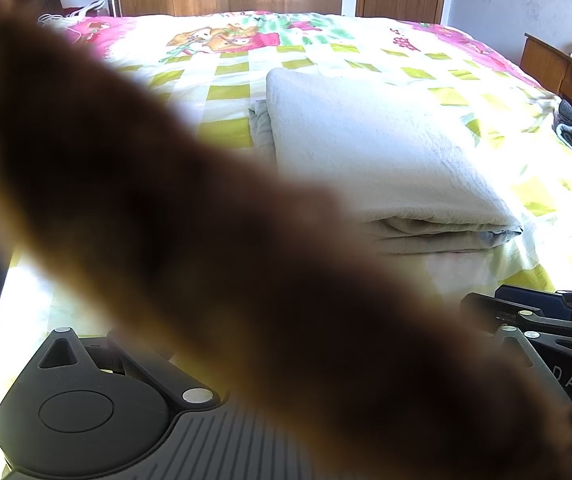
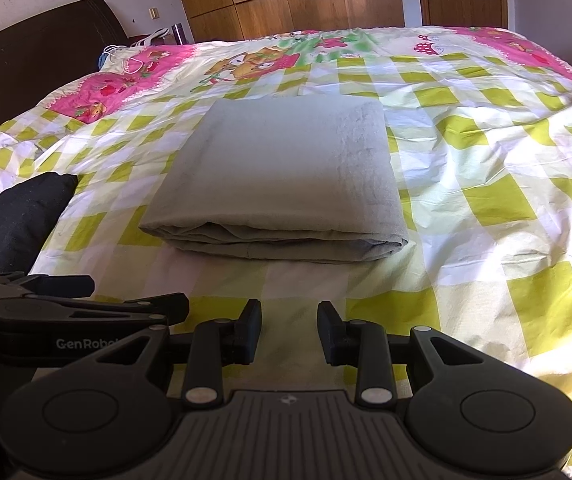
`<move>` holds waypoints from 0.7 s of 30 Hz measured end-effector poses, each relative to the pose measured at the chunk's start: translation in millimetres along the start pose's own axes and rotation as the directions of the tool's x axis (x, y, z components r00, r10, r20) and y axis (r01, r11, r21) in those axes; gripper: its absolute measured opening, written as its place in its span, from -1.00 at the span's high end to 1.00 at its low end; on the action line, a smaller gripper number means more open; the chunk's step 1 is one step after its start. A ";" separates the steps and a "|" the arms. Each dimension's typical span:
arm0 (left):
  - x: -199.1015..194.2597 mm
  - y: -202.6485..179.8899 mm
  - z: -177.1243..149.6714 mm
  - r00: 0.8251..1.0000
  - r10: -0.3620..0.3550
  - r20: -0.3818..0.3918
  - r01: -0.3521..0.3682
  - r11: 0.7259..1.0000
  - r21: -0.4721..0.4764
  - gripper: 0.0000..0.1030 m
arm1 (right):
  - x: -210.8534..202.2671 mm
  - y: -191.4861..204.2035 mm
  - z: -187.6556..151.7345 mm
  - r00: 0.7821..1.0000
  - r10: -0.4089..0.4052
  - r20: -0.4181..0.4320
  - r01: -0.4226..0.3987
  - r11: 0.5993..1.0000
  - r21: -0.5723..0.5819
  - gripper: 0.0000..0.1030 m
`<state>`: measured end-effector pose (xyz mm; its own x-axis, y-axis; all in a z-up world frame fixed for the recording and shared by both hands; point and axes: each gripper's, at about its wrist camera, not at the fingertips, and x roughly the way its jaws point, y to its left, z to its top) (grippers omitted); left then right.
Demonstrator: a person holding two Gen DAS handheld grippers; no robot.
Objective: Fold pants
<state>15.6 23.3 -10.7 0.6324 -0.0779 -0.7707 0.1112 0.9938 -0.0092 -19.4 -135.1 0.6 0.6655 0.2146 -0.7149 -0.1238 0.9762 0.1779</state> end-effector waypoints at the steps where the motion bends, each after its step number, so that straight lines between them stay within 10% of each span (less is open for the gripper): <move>1: 1.1 -0.4 -0.3 1.000 0.003 -0.002 -0.003 1.000 0.001 -0.97 | -0.1 1.2 -0.1 1.000 -0.005 0.001 0.005 1.000 -0.006 0.14; 21: 2.7 -5.4 -2.5 0.999 0.038 -0.005 -0.037 0.999 0.033 -0.95 | -1.4 10.5 -2.1 0.998 -0.070 -0.006 0.070 0.997 -0.035 0.14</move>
<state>14.8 17.9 -14.2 0.6320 -0.0401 -0.7739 0.1131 0.9927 0.0410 -23.1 -125.1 2.1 0.6678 0.1456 -0.7300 -0.1025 0.9893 0.1035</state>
